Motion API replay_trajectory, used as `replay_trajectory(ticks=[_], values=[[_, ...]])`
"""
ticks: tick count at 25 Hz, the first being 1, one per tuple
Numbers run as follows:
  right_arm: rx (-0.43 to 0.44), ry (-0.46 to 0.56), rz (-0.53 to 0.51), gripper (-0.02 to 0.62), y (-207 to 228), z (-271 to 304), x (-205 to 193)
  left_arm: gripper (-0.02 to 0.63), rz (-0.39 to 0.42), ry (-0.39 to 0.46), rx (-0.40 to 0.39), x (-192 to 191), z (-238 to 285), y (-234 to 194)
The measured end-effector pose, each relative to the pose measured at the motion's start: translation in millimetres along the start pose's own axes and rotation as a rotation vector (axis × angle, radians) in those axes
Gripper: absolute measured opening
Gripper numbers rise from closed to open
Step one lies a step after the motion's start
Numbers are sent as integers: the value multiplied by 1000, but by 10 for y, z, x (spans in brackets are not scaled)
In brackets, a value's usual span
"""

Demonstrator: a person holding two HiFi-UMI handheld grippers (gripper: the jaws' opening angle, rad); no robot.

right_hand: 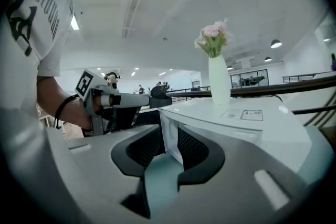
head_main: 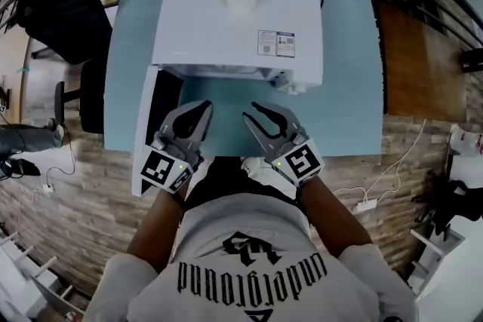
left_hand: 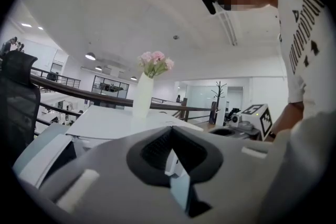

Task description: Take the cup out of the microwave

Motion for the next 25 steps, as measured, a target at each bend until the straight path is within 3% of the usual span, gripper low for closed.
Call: replay_trajectory(ticks=[6, 13, 25], values=[[11, -32, 48, 92, 360, 526, -446, 50, -46, -48, 20, -434, 270, -188], [1, -98, 91, 106, 676, 1214, -835, 49, -82, -68, 62, -685, 368, -391], [20, -142, 82, 112, 821, 1778, -991, 49, -118, -93, 90, -921, 420, -649]])
Point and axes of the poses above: the fingertips, and each gripper's own axes: z forward along the fingers, y to its right, x out of its top, the point moved 6 cm from there along -z, backward along the fingers, and after that the axes turned 6 degrees about -y, right-handed, at the moved point
